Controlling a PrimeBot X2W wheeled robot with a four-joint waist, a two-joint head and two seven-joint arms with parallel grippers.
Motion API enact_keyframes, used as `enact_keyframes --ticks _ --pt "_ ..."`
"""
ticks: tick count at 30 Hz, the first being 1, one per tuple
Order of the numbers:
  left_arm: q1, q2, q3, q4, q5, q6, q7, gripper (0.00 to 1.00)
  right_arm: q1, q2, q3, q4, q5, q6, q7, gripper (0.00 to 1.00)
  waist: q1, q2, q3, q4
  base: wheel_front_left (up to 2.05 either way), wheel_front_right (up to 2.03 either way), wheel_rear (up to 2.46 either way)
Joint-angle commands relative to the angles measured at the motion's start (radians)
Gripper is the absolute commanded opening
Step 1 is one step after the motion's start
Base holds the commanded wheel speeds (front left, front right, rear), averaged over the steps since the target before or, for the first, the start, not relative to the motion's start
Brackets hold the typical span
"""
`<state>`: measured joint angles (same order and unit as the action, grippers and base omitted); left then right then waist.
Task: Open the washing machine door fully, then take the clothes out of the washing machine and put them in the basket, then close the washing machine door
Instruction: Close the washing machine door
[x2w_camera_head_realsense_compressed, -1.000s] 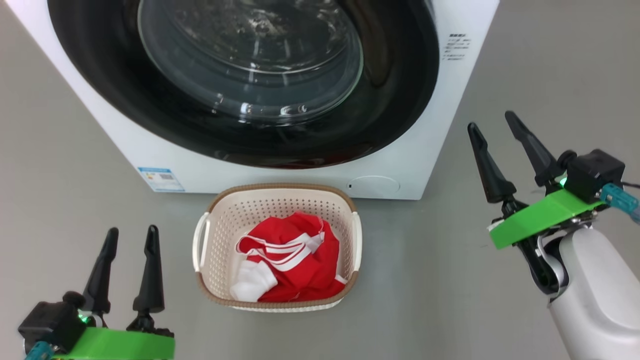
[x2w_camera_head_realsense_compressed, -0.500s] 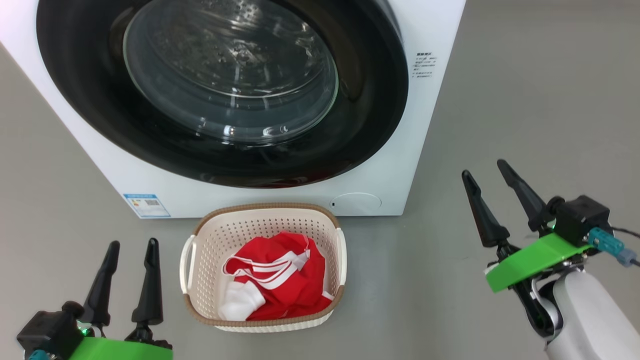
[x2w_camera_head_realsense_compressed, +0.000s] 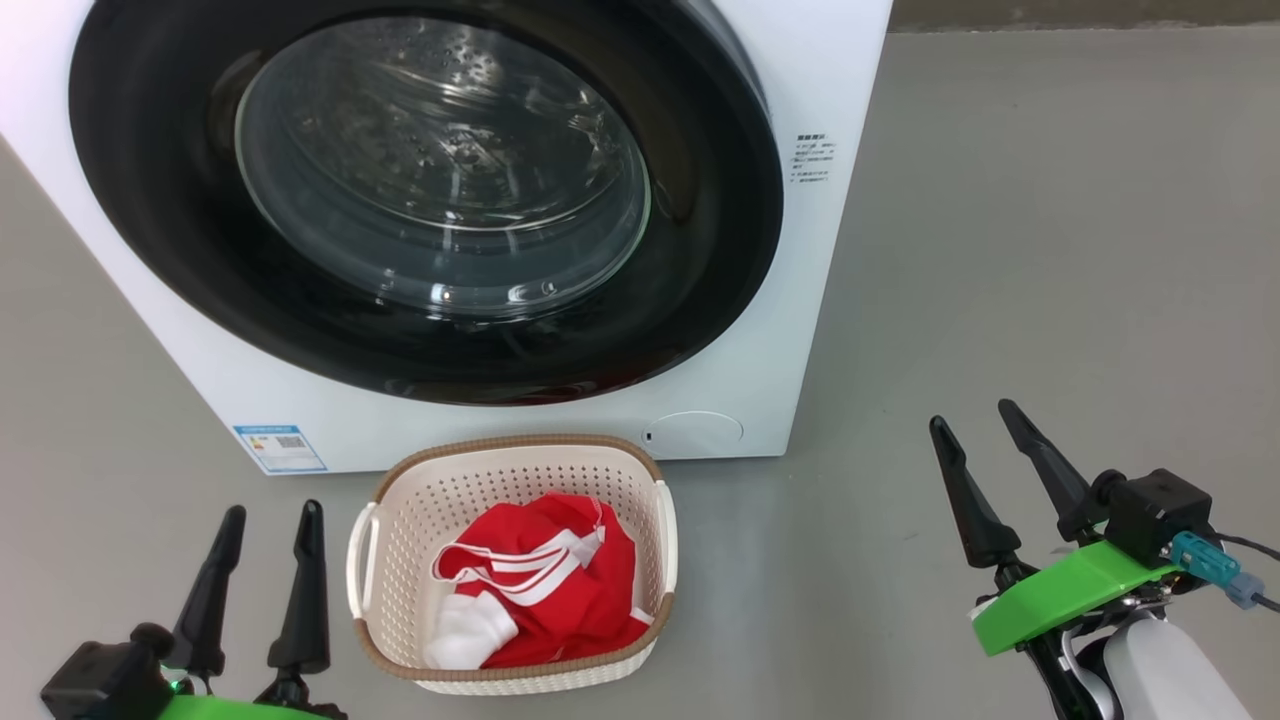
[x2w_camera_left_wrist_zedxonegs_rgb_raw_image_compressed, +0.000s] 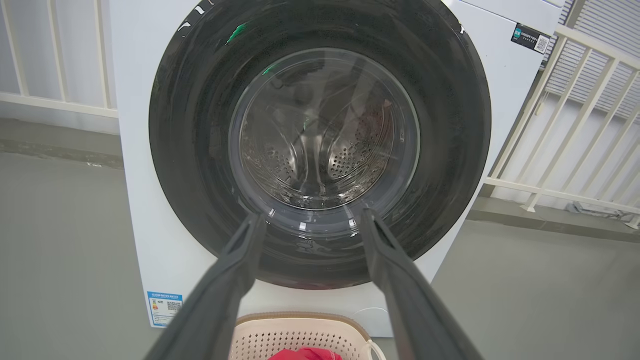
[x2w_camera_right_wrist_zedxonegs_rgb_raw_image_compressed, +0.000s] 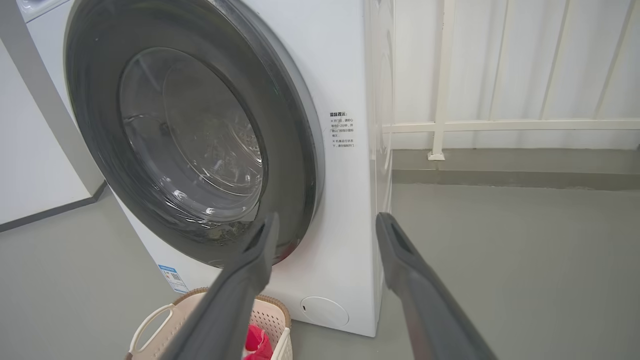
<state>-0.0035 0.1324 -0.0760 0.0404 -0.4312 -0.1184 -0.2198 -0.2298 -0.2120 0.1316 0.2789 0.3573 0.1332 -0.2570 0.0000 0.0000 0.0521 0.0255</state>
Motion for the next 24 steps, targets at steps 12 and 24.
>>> enact_keyframes --ticks 12,24 --pt "-0.011 0.026 0.021 -0.038 -0.015 0.012 0.013 1.0 0.011 0.009 -0.005 -0.038 -0.026 -0.002 -0.005 1.0 0.0 0.0 -0.001 -0.011 0.0 0.0 0.0" --pt "-0.017 0.033 0.014 -0.035 -0.026 0.015 0.015 1.0 0.011 0.015 -0.019 -0.043 -0.034 -0.002 -0.005 1.0 0.0 0.0 0.003 -0.001 0.0 0.0 0.0"
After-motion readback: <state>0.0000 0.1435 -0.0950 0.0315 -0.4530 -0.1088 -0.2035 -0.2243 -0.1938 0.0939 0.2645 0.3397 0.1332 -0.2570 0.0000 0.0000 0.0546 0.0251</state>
